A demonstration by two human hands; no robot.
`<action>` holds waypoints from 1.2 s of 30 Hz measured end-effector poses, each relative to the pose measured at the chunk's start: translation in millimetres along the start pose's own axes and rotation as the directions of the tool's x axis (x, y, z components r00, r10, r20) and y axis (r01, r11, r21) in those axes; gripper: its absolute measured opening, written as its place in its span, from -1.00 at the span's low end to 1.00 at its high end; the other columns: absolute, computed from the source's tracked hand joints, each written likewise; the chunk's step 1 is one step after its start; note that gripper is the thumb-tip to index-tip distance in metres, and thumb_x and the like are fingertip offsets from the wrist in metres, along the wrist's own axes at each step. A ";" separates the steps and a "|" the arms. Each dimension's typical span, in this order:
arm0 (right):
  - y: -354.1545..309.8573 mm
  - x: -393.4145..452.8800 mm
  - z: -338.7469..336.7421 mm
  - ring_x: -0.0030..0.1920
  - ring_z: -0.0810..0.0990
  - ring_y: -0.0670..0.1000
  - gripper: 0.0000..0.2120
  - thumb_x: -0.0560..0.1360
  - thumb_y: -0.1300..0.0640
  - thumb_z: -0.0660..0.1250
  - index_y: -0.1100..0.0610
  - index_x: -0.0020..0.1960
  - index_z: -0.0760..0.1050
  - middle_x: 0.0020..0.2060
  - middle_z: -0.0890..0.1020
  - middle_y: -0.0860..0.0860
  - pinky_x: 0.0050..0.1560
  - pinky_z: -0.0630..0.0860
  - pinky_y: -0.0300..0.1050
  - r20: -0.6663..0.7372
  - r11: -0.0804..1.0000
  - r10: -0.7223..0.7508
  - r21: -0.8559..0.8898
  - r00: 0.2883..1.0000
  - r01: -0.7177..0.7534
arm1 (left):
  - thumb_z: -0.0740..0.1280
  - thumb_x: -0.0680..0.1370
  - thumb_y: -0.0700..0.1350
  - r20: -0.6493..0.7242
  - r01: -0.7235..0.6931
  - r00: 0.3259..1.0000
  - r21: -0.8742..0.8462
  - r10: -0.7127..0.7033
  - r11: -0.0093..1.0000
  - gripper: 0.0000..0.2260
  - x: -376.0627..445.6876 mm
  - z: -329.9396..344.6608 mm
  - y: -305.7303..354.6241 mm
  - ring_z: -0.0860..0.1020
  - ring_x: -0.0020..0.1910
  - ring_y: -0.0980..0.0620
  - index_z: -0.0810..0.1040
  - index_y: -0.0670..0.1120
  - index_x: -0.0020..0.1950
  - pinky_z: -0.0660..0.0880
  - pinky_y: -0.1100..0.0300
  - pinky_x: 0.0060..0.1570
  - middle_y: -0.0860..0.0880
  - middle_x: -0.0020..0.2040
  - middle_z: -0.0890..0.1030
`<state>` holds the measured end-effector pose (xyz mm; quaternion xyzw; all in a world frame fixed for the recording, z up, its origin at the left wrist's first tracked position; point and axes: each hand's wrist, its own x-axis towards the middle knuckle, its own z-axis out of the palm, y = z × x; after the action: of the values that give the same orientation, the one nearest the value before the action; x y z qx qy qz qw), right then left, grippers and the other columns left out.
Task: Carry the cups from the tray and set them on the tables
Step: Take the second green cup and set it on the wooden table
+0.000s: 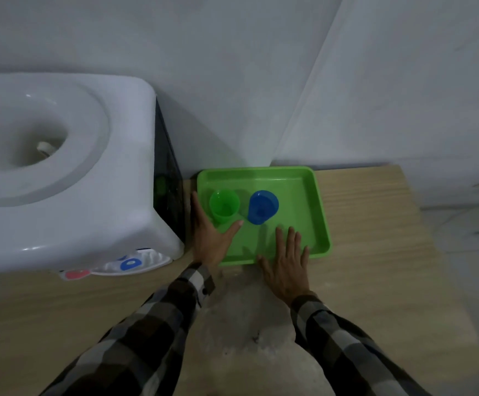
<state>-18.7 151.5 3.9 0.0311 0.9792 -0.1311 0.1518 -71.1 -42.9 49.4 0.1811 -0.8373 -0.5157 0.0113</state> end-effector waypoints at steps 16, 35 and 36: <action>1.3 5.2 8.3 0.63 -0.37 0.19 -0.20 0.56 -0.49 -0.24 -0.12 0.65 -0.31 0.65 -0.29 0.10 0.59 -0.31 0.33 0.048 0.995 0.010 -0.101 0.999 -0.005 | 0.74 0.26 -0.12 0.065 0.135 0.990 -0.250 -0.122 0.959 -0.07 45.7 31.2 -25.5 0.53 0.40 0.05 0.37 -0.01 0.56 0.48 0.06 0.44 0.02 0.41 0.57; 51.8 -102.7 -71.1 0.66 -0.25 0.15 -0.14 0.56 -0.41 0.13 -0.11 0.67 -0.17 0.68 -0.13 0.11 0.62 -0.12 0.32 -0.006 0.989 -0.007 0.148 1.000 0.008 | 0.69 0.30 -0.26 0.100 -0.140 0.981 -0.220 0.165 0.965 -0.49 -63.3 -25.9 40.6 0.64 -0.03 0.12 0.59 -0.07 0.17 0.57 0.22 0.01 0.01 0.03 0.69; 55.8 -114.9 -78.2 0.66 -0.26 0.13 -0.14 0.56 -0.41 0.14 -0.12 0.67 -0.17 0.68 -0.13 0.10 0.62 -0.12 0.31 -0.022 0.985 0.005 0.175 1.000 -0.001 | 0.68 0.30 -0.29 0.120 -0.157 0.975 -0.220 0.187 0.963 -0.50 -74.8 -27.0 49.1 0.63 -0.06 0.19 0.59 -0.10 0.16 0.55 0.30 -0.02 -0.01 0.01 0.69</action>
<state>73.7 223.7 97.0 0.0473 0.9655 -0.2159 0.1376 -10.0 -22.9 117.1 0.0688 -0.7898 -0.6092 0.0165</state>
